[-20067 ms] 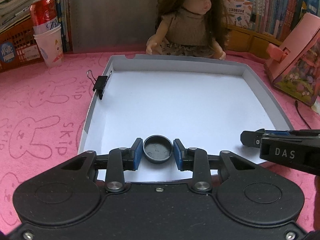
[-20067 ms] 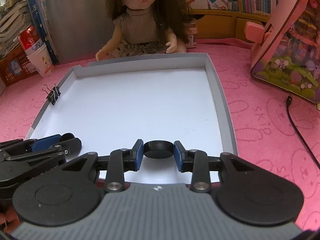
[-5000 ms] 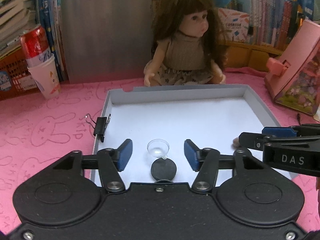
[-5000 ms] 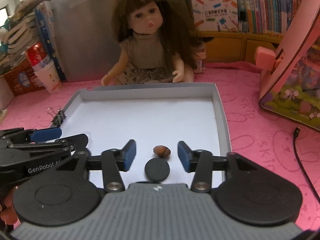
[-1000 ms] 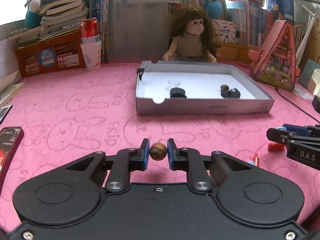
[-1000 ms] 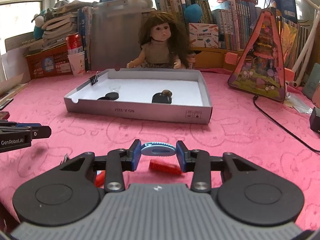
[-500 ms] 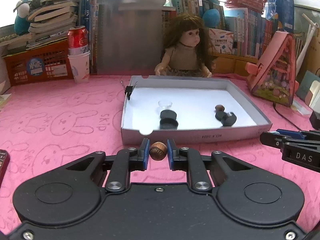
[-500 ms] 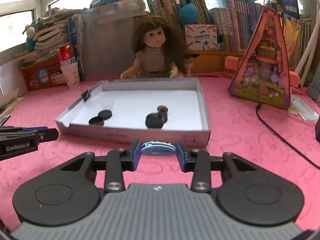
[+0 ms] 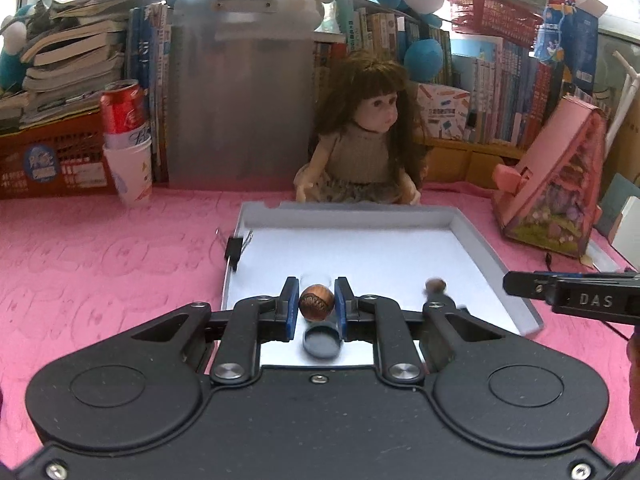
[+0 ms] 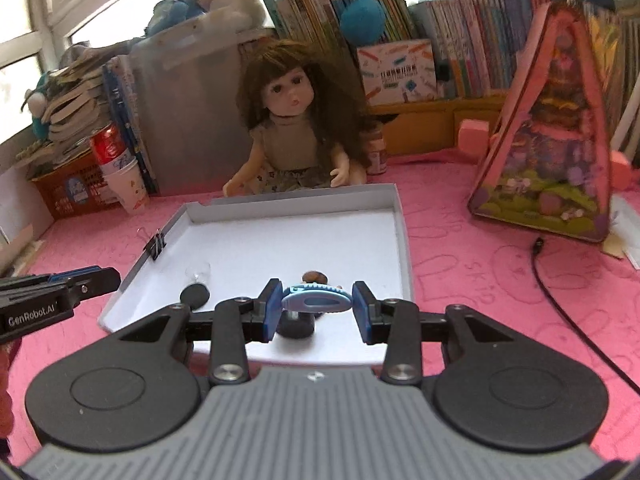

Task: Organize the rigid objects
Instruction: 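Carry the walnut and blue hair clip with both grippers over the tray, then open the left gripper to drop the walnut while the right releases the clip, then withdraw both grippers toward the black binder clip and red crayon on the table, then close the left gripper on the black binder clip while the right grasps the red crayon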

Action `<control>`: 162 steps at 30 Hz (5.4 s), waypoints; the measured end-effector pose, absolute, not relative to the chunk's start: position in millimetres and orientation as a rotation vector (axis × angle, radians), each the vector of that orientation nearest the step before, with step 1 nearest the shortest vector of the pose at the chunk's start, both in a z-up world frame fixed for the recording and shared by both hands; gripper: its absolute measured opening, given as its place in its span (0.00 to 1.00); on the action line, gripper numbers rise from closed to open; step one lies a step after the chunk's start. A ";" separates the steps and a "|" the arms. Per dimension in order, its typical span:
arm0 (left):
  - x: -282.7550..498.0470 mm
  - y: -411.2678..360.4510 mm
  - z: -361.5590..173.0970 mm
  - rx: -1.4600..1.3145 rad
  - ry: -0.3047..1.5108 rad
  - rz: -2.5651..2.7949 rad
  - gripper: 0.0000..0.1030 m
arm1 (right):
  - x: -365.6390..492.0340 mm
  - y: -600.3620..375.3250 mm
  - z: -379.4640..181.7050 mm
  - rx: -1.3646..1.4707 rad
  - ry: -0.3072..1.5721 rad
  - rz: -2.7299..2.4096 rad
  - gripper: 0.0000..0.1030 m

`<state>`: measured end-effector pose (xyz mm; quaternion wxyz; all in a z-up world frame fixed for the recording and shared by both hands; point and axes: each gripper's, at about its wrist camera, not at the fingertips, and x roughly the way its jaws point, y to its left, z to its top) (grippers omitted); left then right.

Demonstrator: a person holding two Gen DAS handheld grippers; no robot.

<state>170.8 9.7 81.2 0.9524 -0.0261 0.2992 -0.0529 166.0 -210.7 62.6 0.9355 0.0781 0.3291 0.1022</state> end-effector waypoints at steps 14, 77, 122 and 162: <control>286.7 9.1 54.7 -0.121 0.779 -0.047 0.17 | 261.9 -193.9 39.6 0.209 0.833 0.166 0.42; 151.5 -4.3 53.7 -0.022 0.661 -0.192 0.61 | 168.7 -205.3 57.6 0.106 0.601 0.284 0.85; 19.4 -1.0 7.0 0.084 0.751 -0.212 0.57 | 39.6 -210.7 -2.7 -0.016 0.578 0.158 0.88; 38.9 -5.9 -4.1 -0.046 0.657 0.028 0.53 | 29.5 -188.5 -15.8 0.009 0.587 0.030 0.90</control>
